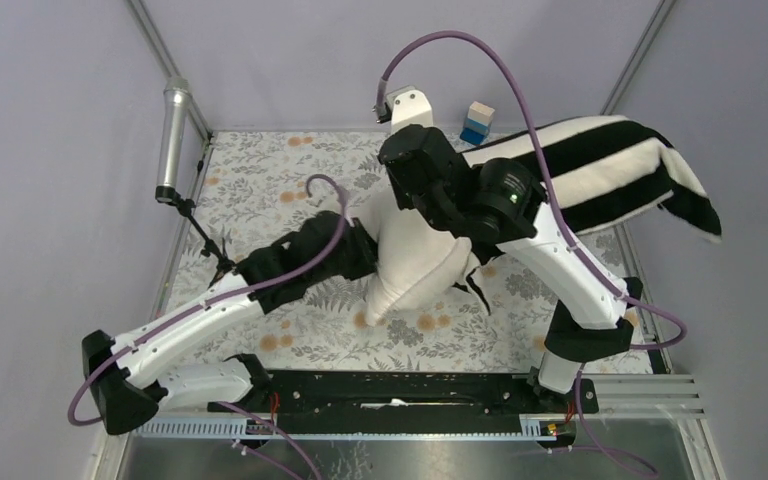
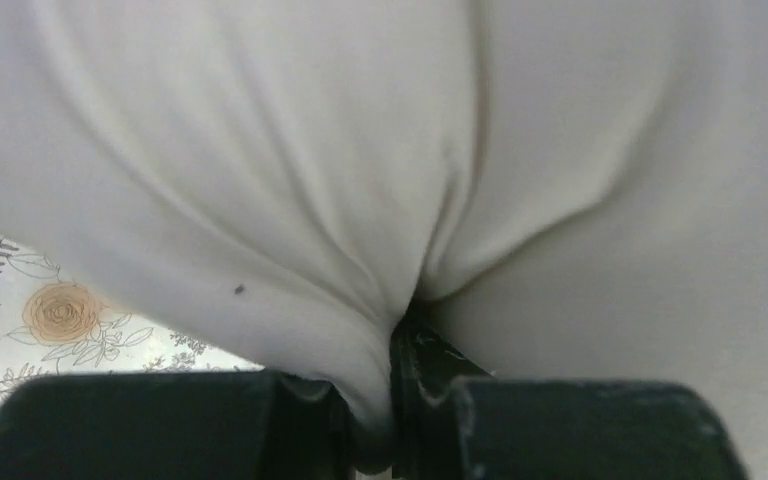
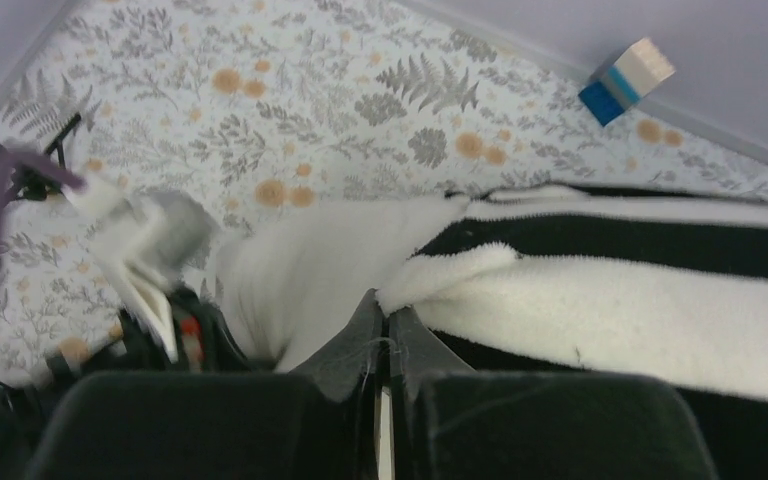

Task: Put the pillow into the pillowcase
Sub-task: Stuff the pillow into the pillowcase.

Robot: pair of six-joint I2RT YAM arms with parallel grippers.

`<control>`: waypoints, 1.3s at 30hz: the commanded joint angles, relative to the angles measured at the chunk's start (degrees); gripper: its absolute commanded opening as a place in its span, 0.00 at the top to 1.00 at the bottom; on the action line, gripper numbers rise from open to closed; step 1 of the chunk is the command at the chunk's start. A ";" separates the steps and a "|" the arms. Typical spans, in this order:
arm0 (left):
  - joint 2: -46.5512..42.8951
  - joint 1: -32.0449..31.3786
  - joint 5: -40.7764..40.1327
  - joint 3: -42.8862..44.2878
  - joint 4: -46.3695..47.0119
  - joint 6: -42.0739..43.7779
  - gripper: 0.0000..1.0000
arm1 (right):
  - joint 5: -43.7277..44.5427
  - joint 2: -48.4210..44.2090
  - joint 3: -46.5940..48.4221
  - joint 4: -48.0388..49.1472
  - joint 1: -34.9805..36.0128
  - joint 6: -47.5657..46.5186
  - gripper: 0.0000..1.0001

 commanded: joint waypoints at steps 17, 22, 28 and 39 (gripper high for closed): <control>-4.28 21.80 20.24 3.98 0.28 10.98 0.19 | -36.66 25.32 -4.00 27.17 -23.95 8.71 1.00; -6.55 20.18 11.35 11.10 -9.42 18.36 0.06 | -38.91 29.02 0.76 27.06 -25.22 9.77 1.00; -3.12 12.08 -2.46 19.43 -13.61 22.22 0.02 | -39.35 29.63 0.78 27.61 -25.17 11.35 1.00; 7.09 14.84 -16.13 7.09 -1.45 23.76 0.11 | -38.14 25.11 -2.41 27.35 -24.58 11.39 1.00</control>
